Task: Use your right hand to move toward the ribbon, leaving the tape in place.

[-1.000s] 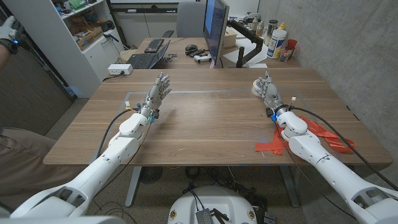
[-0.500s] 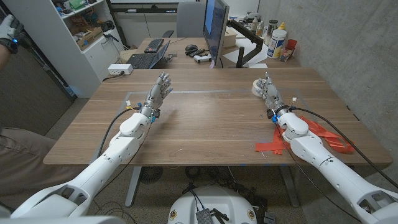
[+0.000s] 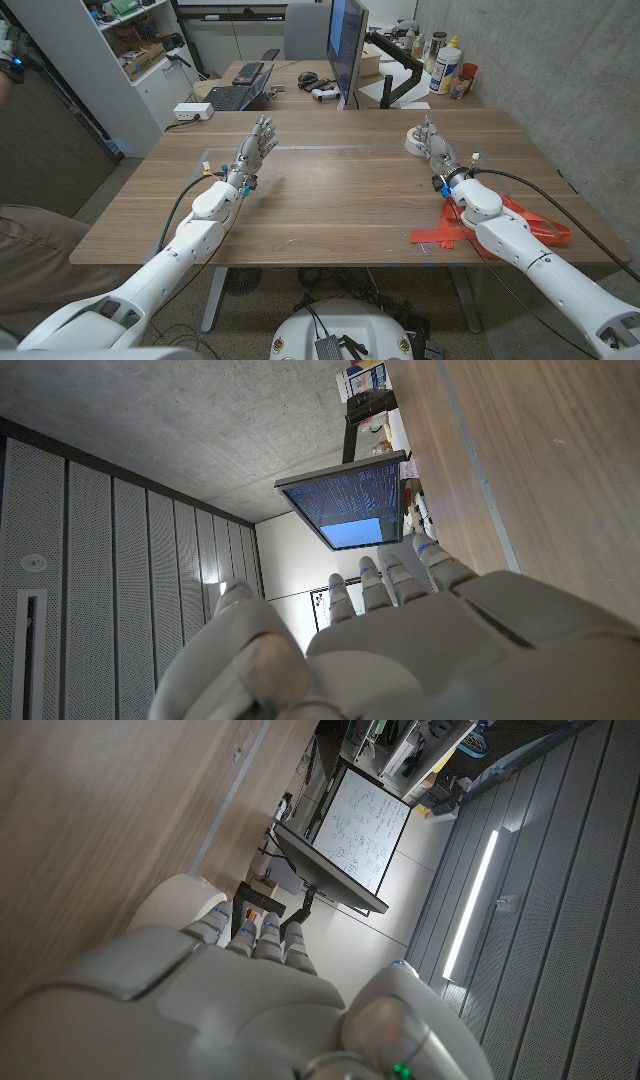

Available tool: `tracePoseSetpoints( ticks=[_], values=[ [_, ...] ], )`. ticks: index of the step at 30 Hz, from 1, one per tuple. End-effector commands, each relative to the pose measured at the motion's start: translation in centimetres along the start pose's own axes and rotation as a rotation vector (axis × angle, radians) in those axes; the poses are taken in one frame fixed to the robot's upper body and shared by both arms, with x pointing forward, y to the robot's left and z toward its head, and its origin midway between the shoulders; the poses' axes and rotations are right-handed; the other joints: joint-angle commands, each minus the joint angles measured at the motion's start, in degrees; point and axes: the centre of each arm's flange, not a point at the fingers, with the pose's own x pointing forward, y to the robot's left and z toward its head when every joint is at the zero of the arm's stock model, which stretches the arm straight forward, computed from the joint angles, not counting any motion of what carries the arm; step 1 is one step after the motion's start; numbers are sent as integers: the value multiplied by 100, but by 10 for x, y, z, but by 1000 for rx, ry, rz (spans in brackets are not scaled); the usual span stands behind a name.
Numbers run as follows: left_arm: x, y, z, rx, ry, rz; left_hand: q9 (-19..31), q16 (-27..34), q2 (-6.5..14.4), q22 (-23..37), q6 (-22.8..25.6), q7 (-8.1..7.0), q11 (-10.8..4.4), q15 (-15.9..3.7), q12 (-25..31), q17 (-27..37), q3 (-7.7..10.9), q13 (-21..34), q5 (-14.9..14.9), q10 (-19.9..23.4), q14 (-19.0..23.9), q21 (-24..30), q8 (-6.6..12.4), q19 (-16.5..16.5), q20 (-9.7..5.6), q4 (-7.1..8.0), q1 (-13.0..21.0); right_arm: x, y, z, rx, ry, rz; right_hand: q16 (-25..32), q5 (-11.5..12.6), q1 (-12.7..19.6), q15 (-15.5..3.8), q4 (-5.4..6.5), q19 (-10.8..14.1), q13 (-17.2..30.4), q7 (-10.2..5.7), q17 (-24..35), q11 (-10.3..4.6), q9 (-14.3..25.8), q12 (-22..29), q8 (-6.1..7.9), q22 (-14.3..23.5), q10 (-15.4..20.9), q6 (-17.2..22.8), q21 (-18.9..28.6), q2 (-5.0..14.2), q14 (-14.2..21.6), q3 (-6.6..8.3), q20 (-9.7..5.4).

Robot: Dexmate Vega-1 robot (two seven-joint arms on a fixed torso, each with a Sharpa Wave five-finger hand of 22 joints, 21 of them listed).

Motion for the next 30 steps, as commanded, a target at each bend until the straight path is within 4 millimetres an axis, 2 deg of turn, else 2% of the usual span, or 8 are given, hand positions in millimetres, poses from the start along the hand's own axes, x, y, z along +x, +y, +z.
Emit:
tracePoseSetpoints(
  ticks=[1,13,17,19,30],
  values=[
    [7,5,1,23,-15,-22,34,9,-68,18,-105,-13,-8,-329,2,19,-21,30,1,-57,-39,14,-4,17,-36,-43,15,-8,-1,16,-173,55,7,-32,12,-45,-54,38,-129,1,-1,19,-13,19,-21,-10,30,-91,-100,-22,63,-99,-36,9],
    [5,-2,-1,12,-14,-28,34,12,-89,18,-78,-7,-4,-330,11,18,-32,30,7,-60,-47,15,46,16,-49,-59,22,-10,6,20,-259,48,-26,-7,14,-57,-100,49,-145,0,-44,18,-38,18,-7,24,29,-96,-63,-5,73,-102,-40,10],
    [4,-2,-1,14,-12,-22,35,13,-93,18,-70,-7,3,-330,12,18,-35,30,9,-65,-49,16,57,18,-54,-64,24,-10,8,26,-321,42,-49,11,27,-45,-161,48,-154,0,-151,14,-162,17,31,105,27,-43,155,14,86,-100,-36,10],
    [4,-2,-1,14,-11,-19,35,14,-95,18,-67,-7,0,-331,15,18,-35,30,11,-61,-49,16,62,18,-52,-66,25,-10,9,31,-359,40,-59,17,35,-31,-189,43,-154,-1,-181,12,-180,16,35,66,26,-43,67,20,94,-93,-30,3],
    [1,-5,-4,9,-9,-27,34,17,-104,18,-25,9,-6,-327,24,18,-41,30,18,-55,-52,20,95,26,-44,-79,33,-11,14,48,-511,69,-35,27,55,4,-247,26,-144,-3,-134,8,-241,15,47,71,25,-28,76,35,100,-76,-18,-10]
  ],
)
